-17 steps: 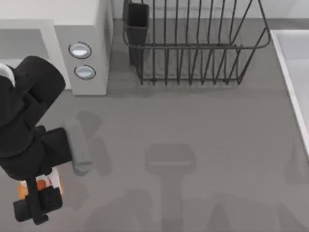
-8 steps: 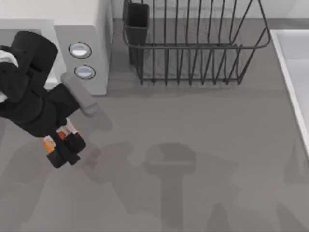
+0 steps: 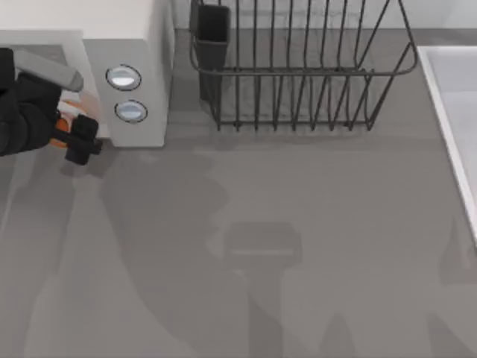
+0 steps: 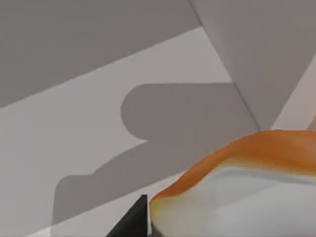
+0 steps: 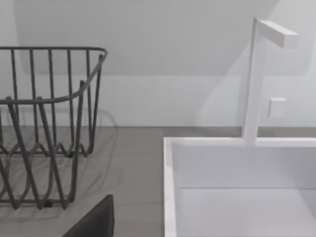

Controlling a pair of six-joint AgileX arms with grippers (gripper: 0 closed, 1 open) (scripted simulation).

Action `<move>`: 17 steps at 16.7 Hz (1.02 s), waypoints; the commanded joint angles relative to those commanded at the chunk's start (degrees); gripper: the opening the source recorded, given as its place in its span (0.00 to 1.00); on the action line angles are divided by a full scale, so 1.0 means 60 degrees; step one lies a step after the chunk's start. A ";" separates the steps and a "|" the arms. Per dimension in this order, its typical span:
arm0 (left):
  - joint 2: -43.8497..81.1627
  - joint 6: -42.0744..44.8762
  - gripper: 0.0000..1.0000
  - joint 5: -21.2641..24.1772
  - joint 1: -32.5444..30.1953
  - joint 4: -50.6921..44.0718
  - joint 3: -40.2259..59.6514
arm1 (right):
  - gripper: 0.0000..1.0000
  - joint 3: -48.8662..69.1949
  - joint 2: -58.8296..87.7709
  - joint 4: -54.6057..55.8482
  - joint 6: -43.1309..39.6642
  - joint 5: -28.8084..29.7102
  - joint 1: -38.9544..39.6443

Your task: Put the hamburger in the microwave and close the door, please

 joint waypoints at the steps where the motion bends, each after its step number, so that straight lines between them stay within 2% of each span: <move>1: 0.0339 -0.0336 0.00 0.0108 0.0329 0.1011 -0.0054 | 1.00 0.0000 0.0000 0.0000 0.0000 0.0000 0.0000; 5: 0.1468 -0.1570 0.00 0.0496 0.1496 0.4318 -0.0309 | 1.00 0.0000 0.0000 0.0000 0.0000 0.0000 0.0000; 8: 0.1935 -0.2251 0.00 0.0711 0.2105 0.5782 -0.0405 | 1.00 0.0000 0.0000 0.0000 0.0000 0.0000 0.0000; 11: 0.2087 -0.2544 0.00 0.0809 0.2360 0.6336 -0.0406 | 1.00 0.0000 0.0000 0.0000 0.0000 0.0000 0.0000; 17: 0.2142 -0.2514 0.00 0.0789 0.2298 0.6263 -0.0262 | 1.00 0.0000 0.0000 0.0000 0.0000 0.0000 0.0000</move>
